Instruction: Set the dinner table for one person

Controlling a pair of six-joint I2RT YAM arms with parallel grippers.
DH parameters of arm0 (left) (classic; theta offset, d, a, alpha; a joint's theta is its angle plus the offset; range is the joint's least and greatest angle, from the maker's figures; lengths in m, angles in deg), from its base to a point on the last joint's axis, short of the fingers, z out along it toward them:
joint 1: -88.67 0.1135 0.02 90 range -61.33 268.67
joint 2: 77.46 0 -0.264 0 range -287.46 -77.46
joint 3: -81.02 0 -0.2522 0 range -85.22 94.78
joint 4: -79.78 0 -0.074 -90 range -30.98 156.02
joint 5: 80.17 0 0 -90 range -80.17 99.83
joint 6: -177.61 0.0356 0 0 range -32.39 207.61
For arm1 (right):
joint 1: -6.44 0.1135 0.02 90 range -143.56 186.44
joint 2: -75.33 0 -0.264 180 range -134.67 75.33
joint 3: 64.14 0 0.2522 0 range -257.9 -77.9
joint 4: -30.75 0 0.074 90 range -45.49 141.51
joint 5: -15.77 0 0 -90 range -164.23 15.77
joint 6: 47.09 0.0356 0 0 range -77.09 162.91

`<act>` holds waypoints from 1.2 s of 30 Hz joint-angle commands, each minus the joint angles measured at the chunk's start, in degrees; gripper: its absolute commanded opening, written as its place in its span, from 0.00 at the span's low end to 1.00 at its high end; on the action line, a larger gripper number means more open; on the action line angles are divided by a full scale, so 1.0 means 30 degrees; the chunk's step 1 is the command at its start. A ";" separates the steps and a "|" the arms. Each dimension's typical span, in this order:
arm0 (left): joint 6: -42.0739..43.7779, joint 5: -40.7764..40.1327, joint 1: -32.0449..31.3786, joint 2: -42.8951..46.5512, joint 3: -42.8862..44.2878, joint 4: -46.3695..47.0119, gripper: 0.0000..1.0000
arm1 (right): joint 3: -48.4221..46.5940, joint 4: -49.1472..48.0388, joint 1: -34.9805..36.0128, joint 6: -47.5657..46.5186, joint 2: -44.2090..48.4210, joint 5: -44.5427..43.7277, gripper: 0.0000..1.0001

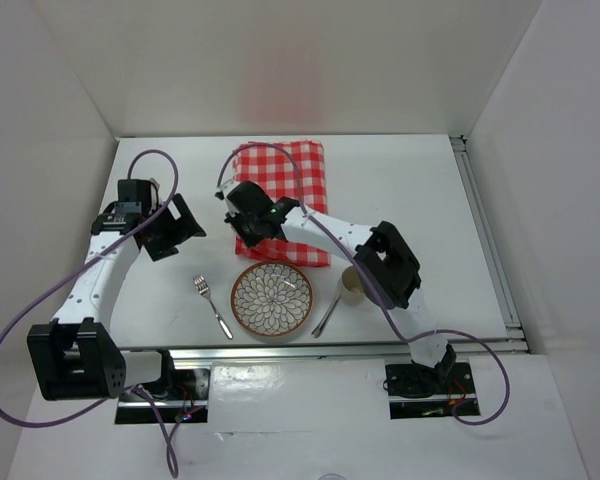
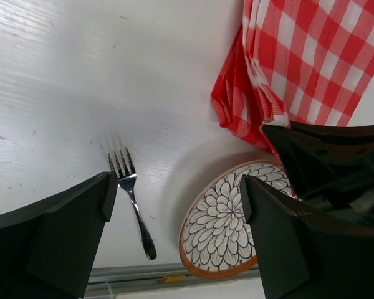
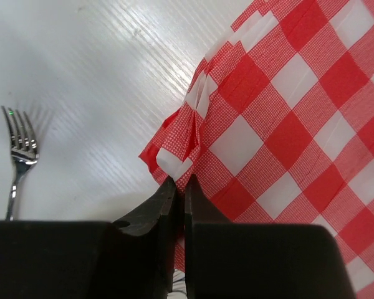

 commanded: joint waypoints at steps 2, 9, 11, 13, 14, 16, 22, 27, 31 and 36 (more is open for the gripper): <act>-0.0347 0.1866 -0.1064 -0.0685 -0.0949 0.1156 0.95 | -0.0117 -0.0242 -0.0401 0.0491 0.2768 0.0481 0.03; -0.1842 0.3221 -0.2821 -0.3463 -0.1480 0.3735 0.89 | 0.0526 -0.0473 -0.2275 0.2392 0.4730 0.1208 0.00; -0.1844 0.3018 -0.3055 -0.4200 -0.1480 0.3737 0.93 | 0.0909 -0.0737 -0.3212 0.2864 0.5141 0.1682 0.00; -0.2368 0.2376 -0.3058 -0.4990 -0.1304 0.3737 0.93 | 0.1114 -0.0740 -0.3624 0.2866 0.5377 0.1684 0.00; -0.2545 0.2198 -0.3058 -0.5168 -0.1304 0.3737 0.94 | 0.1114 -0.0740 -0.3829 0.2866 0.5377 0.1684 0.00; -0.2899 0.2196 -0.3058 -0.5489 -0.1304 0.4321 0.94 | 0.1290 -0.0740 -0.4034 0.2866 0.5553 0.1481 0.00; -0.4039 0.2575 -0.3468 -0.8447 0.0186 0.5053 0.95 | 0.2139 -0.0913 -0.4798 0.3071 0.6227 0.1918 0.00; -0.4041 0.2403 -0.4081 -1.0501 0.1567 0.4704 0.94 | 0.2520 -0.0915 -0.5413 0.3071 0.6635 0.2328 0.00; -0.4420 0.2196 -0.4259 -1.1407 0.2268 0.4704 0.88 | 0.2928 -0.1091 -0.6026 0.3071 0.6813 0.2328 0.00; -0.4043 0.1991 -0.4259 -1.2143 0.3471 0.4178 0.55 | 0.3104 -0.1091 -0.6758 0.3071 0.7191 0.2504 0.00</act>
